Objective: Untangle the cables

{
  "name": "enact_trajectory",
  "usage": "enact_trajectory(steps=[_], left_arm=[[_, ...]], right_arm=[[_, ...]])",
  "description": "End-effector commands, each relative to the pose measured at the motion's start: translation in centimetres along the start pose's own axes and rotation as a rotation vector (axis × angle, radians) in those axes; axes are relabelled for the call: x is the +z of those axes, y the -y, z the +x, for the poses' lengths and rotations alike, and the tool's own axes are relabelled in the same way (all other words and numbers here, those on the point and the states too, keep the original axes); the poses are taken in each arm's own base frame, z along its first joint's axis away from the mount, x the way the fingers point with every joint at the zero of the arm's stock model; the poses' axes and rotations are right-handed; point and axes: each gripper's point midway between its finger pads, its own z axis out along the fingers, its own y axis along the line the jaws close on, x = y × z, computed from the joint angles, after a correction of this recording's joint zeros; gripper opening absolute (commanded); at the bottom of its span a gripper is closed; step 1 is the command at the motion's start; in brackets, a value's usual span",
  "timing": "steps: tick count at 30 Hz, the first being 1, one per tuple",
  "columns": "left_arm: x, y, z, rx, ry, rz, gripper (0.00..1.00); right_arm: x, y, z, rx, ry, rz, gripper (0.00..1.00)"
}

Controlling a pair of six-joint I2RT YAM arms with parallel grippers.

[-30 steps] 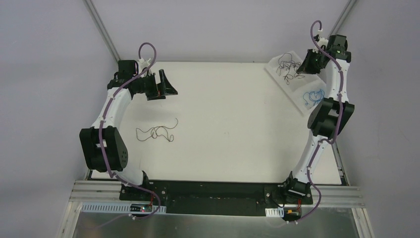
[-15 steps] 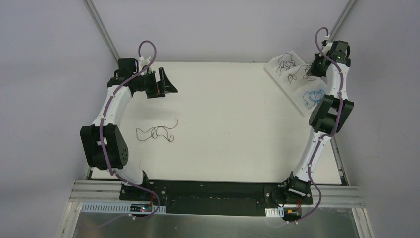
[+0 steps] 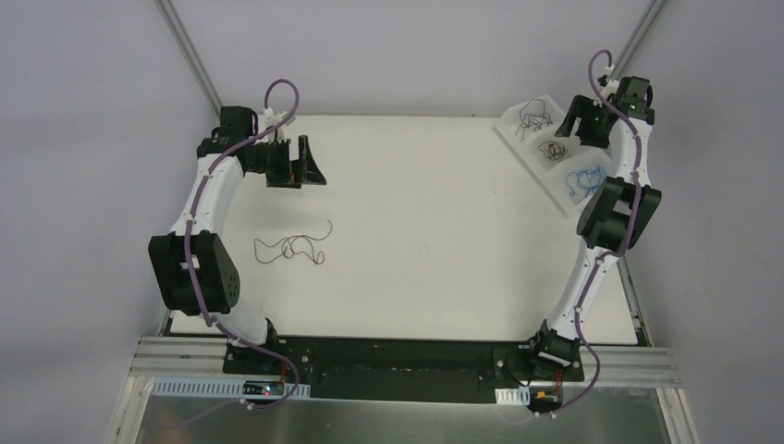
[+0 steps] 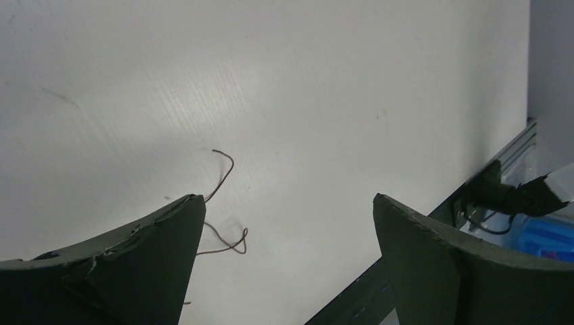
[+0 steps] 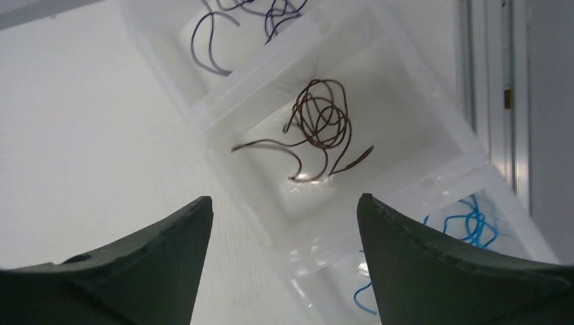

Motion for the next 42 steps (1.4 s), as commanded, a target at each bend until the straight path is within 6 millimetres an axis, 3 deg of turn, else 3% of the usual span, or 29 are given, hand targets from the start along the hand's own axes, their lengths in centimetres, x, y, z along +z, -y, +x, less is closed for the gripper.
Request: enact_trajectory(steps=[1, 5, 9, 13, 17, 20, 24, 27, 30, 32, 36, 39, 41, 42], left_arm=[[-4.3, -0.8, 4.6, 0.285, -0.216, -0.063, 0.99], [-7.2, -3.7, 10.1, 0.539, -0.448, -0.125, 0.99], [-8.0, -7.7, 12.9, 0.698, -0.599, -0.206, 0.99], [-6.5, -11.3, 12.8, 0.76, -0.632, -0.287, 0.97], [-4.4, -13.5, 12.6, 0.777, -0.616, -0.322, 0.93], [-2.7, -14.1, 12.7, 0.799, -0.615, -0.327, 0.91], [-0.4, -14.0, 14.2, 0.876, -0.676, -0.294, 0.86], [1.4, -13.7, 15.4, 0.922, -0.719, -0.265, 0.76], [3.2, -12.3, 16.1, 0.943, -0.751, -0.23, 0.48], [5.0, -9.9, 17.0, 0.995, -0.764, -0.168, 0.32], [10.4, -2.9, 16.9, 1.0, -0.714, -0.06, 0.0], [16.0, 3.9, 14.6, 0.94, -0.621, -0.022, 0.0], [19.0, 7.9, 12.2, 0.869, -0.529, -0.028, 0.0], [20.1, 9.5, 10.4, 0.829, -0.474, -0.046, 0.11]], right_arm=[[-7.8, -4.5, -2.1, -0.05, 0.057, -0.117, 0.84], [-11.1, -8.3, -0.1, -0.059, 0.015, -0.226, 0.9], [-12.7, -11.9, 2.6, -0.072, -0.024, -0.304, 0.92], [-13.2, -13.5, 5.0, -0.041, -0.082, -0.344, 0.92], [-13.6, -13.7, 6.1, -0.029, -0.112, -0.345, 0.92], [-14.0, -13.5, 6.6, -0.041, -0.118, -0.329, 0.93], [-14.5, -13.4, 7.1, -0.054, -0.122, -0.323, 0.93], [-14.8, -13.4, 7.1, -0.057, -0.121, -0.318, 0.93], [-15.2, -13.3, 6.9, -0.065, -0.107, -0.315, 0.92], [-15.4, -13.1, 6.7, -0.068, -0.098, -0.309, 0.92], [-15.1, -12.9, 6.5, -0.055, -0.095, -0.307, 0.91], [-14.6, -12.9, 6.5, -0.025, -0.105, -0.312, 0.91], [-14.4, -13.0, 6.5, -0.009, -0.113, -0.32, 0.9], [-14.4, -13.2, 6.6, -0.004, -0.119, -0.327, 0.9]])
